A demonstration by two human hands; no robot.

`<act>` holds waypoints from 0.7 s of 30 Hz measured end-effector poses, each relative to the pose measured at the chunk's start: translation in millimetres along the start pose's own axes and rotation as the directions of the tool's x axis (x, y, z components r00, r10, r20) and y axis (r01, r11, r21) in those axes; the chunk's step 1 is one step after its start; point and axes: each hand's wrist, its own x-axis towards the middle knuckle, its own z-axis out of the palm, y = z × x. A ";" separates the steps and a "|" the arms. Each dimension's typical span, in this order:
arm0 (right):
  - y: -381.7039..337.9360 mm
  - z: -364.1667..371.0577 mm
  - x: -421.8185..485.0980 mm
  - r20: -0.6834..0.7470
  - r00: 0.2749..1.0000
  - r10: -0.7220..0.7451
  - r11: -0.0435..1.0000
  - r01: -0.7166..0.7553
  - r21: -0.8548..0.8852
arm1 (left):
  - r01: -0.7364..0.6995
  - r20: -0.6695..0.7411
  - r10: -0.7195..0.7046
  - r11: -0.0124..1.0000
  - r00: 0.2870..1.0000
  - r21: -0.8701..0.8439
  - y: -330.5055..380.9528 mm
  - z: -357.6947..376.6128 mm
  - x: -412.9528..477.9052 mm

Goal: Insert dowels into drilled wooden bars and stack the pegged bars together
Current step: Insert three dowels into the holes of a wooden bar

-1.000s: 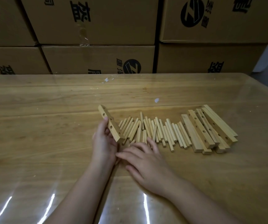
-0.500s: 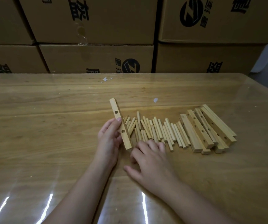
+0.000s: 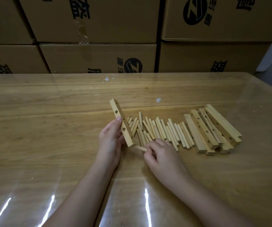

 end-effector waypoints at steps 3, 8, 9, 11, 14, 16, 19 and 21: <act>10.4 -9.8 7.2 -0.092 0.994 0.060 0.993 -0.051 0.102 | 0.011 -0.002 -0.011 1.000 1.000 0.012 0.5 0.8 -0.5; 28.1 -24.8 17.1 -0.159 0.979 0.132 0.918 -0.060 0.392 | 0.050 0.064 -0.061 0.986 0.996 0.157 -1.0 3.6 -5.8; 30.4 -27.1 17.7 -0.163 0.976 0.146 0.891 -0.058 0.451 | 0.050 0.077 -0.065 0.983 0.995 0.179 -1.2 5.0 -6.8; 35.1 -30.1 19.8 -0.207 0.963 0.172 0.863 -0.046 0.502 | 0.054 0.097 -0.078 0.972 0.992 0.230 -1.1 6.2 -9.0; 39.6 -29.9 25.6 -0.257 0.941 0.220 0.841 -0.049 0.539 | 0.043 0.091 -0.079 0.939 0.993 0.341 -1.8 4.6 -10.6; 40.9 -27.1 26.9 -0.237 0.943 0.232 0.811 -0.054 0.582 | 0.031 0.095 -0.074 0.920 0.993 0.390 -1.0 5.6 -11.6; 40.4 -23.8 26.4 -0.238 0.950 0.202 0.811 -0.027 0.584 | 0.026 0.115 -0.075 0.927 0.991 0.374 -0.3 8.7 -13.4; 39.6 -23.3 26.7 -0.256 0.949 0.185 0.814 -0.002 0.581 | 0.022 0.112 -0.074 0.912 0.991 0.409 -0.3 9.1 -13.4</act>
